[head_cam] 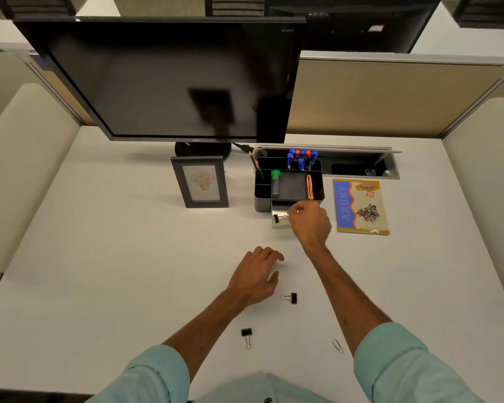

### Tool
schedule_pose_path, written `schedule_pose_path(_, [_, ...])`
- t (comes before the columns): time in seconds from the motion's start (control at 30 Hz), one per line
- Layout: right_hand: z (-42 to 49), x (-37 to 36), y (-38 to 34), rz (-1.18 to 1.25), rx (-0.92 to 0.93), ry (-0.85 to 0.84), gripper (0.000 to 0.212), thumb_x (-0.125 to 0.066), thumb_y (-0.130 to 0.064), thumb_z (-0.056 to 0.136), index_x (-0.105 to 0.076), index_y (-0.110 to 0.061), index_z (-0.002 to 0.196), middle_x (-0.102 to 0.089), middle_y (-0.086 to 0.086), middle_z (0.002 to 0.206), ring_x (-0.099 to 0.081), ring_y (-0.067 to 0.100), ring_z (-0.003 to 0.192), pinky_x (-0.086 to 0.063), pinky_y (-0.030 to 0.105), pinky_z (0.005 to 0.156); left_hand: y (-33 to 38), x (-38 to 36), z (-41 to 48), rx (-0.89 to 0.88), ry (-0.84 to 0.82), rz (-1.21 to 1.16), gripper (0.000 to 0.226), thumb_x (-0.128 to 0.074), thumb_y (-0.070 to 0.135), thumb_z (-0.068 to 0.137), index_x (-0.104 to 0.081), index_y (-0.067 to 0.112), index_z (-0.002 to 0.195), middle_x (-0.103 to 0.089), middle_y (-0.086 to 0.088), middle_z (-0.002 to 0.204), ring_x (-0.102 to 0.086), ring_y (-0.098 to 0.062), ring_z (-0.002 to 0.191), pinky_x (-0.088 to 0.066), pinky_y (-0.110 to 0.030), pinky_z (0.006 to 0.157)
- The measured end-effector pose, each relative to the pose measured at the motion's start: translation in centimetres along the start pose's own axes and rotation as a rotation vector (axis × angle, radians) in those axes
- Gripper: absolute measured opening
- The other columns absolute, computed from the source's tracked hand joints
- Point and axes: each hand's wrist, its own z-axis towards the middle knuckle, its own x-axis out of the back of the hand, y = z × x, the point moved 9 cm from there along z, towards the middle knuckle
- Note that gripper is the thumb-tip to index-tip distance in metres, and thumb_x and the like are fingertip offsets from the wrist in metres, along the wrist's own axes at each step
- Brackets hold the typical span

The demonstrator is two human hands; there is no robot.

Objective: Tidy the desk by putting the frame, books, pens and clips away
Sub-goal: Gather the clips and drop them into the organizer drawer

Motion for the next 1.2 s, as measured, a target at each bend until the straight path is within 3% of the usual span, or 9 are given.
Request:
schedule_pose_path(0.17, [-2.8,2.8,2.4,0.097,0.002,0.117,0.018,-0.065,-0.031,0.100,-0.078,-0.021,0.107,-0.077,-0.001,0.093,-0.063,0.013,0.074,-0.033,0.015,0.056,3.0,-2.6,-0.6,-0.112,-0.169,0.030,0.050,-0.064,0.050,0.094,-0.051,0.031,0.139,-0.055,0.007,0.140,-0.050,-0.018,0.126,-0.045,-0.037,0.104])
schedule_pose_path(0.27, [-4.6,3.4,4.8,0.103,-0.033,0.110,0.018,-0.062,-0.032,0.100,-0.078,-0.024,0.104,-0.078,-0.003,0.091,-0.060,0.011,0.072,-0.033,0.016,0.056,4.3,-4.2,-1.1,-0.128,-0.226,0.091,0.055,-0.067,0.054,0.092,-0.050,0.029,0.139,-0.054,0.005,0.138,-0.049,-0.019,0.122,-0.044,-0.038,0.103])
schedule_pose_path(0.5, [-7.4,3.3,8.9,0.074,-0.077,0.001,0.015,-0.064,-0.032,0.100,-0.078,-0.025,0.101,-0.078,-0.003,0.094,-0.064,0.013,0.077,-0.044,0.024,0.065,5.3,-4.8,-1.6,-0.041,-0.135,0.067,0.031,-0.065,0.031,0.098,-0.055,0.023,0.127,-0.058,0.001,0.124,-0.053,-0.023,0.113,-0.045,-0.034,0.095])
schedule_pose_path(0.67, [-8.6,3.0,10.6,0.118,-0.100,-0.095,0.015,-0.064,-0.030,0.098,-0.078,-0.025,0.095,-0.078,-0.005,0.086,-0.073,0.018,0.081,-0.055,0.031,0.072,4.4,-3.4,-2.1,0.154,-0.044,-0.229,0.022,-0.064,0.027,0.096,-0.060,0.021,0.117,-0.064,0.002,0.110,-0.060,-0.017,0.102,-0.052,-0.035,0.089])
schedule_pose_path(0.8, [-9.8,1.5,11.0,0.240,-0.112,-0.248,0.015,-0.065,-0.027,0.097,-0.079,-0.025,0.091,-0.077,-0.006,0.074,-0.073,0.010,0.073,-0.059,0.034,0.076,3.4,-1.6,-2.2,0.292,0.055,-0.524,0.023,-0.062,0.028,0.102,-0.069,0.028,0.123,-0.072,0.005,0.098,-0.067,-0.012,0.090,-0.054,-0.030,0.086])
schedule_pose_path(0.97, [-11.8,0.2,10.4,0.441,-0.084,-0.468,0.014,-0.069,-0.025,0.098,-0.079,-0.017,0.094,-0.079,0.003,0.081,-0.063,0.016,0.057,-0.046,0.025,0.049,1.9,-0.5,-2.1,0.441,0.140,-0.766,0.026,-0.063,0.038,0.103,-0.080,0.020,0.093,-0.079,0.004,0.089,-0.073,-0.016,0.087,-0.060,-0.040,0.081])
schedule_pose_path(1.1, [-12.8,-0.2,10.0,0.544,-0.128,-0.523,0.032,-0.056,-0.037,0.107,-0.078,-0.015,0.100,-0.080,0.003,0.089,-0.066,0.020,0.060,-0.046,0.025,0.049,1.3,0.3,-2.2,0.480,0.194,-0.799,0.038,-0.064,0.048,0.101,-0.079,0.017,0.088,-0.077,-0.001,0.078,-0.073,-0.015,0.073,-0.063,-0.037,0.065])
schedule_pose_path(1.2, [-12.5,0.0,9.5,0.604,-0.142,-0.504,0.031,-0.055,-0.036,0.107,-0.077,-0.016,0.101,-0.080,0.004,0.090,-0.066,0.023,0.062,-0.047,0.027,0.052,1.2,0.7,-2.1,0.493,0.219,-0.809,0.040,-0.065,0.049,0.100,-0.079,0.015,0.083,-0.076,-0.002,0.075,-0.072,-0.026,0.072,-0.063,-0.039,0.063])
